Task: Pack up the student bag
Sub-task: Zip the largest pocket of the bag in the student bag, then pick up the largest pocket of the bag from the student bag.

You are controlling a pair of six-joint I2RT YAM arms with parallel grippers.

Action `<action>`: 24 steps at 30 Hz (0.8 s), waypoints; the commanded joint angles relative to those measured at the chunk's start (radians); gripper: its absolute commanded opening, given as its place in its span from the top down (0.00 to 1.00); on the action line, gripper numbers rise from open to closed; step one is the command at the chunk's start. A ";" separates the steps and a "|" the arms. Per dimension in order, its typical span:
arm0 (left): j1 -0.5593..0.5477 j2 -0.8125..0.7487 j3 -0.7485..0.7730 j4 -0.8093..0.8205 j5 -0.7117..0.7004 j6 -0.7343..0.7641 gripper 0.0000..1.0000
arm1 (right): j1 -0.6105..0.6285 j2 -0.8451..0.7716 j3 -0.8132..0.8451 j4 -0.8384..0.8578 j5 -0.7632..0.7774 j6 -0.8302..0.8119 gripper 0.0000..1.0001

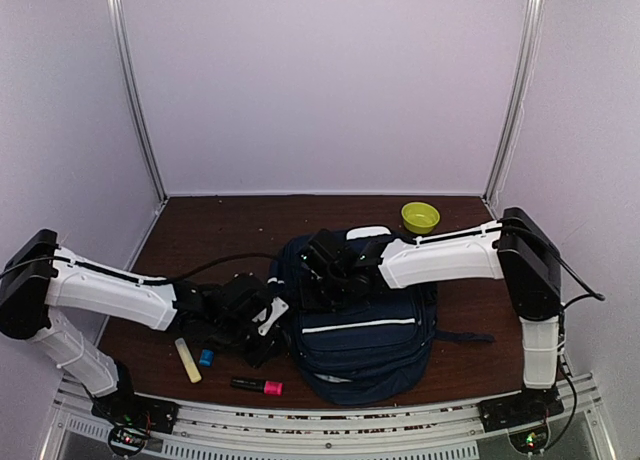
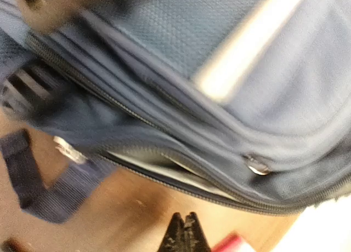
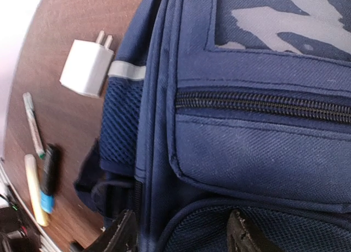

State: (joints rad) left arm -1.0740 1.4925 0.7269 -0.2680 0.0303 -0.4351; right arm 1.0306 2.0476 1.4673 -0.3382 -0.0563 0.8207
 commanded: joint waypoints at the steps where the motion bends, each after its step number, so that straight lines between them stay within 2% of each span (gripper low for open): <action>1: -0.087 -0.062 0.007 0.047 0.131 0.066 1.00 | -0.018 0.104 0.002 0.120 -0.010 0.063 0.43; 6: -0.092 -0.090 0.014 0.042 0.108 0.055 1.00 | -0.024 0.115 0.033 0.132 -0.027 0.064 0.43; 10: -0.091 -0.124 0.006 -0.014 -0.097 -0.010 1.00 | -0.024 0.092 0.011 0.145 -0.050 0.051 0.43; 14: -0.031 -0.220 -0.045 -0.037 -0.188 -0.015 0.61 | -0.023 0.054 -0.033 0.170 -0.086 0.014 0.43; 16: 0.022 -0.244 -0.057 -0.057 -0.206 -0.013 0.56 | -0.024 0.030 -0.046 0.171 -0.114 -0.018 0.43; 21: 0.086 -0.259 -0.076 -0.043 -0.212 0.005 0.56 | -0.023 -0.063 -0.083 0.138 -0.110 -0.085 0.43; 24: 0.090 -0.247 -0.137 0.067 -0.211 0.005 0.39 | -0.024 -0.098 -0.077 0.097 -0.108 -0.107 0.43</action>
State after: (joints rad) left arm -0.9878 1.2407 0.6601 -0.3088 -0.1612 -0.4347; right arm 1.0073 2.0159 1.4055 -0.1658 -0.1482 0.7673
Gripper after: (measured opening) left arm 0.517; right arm 0.570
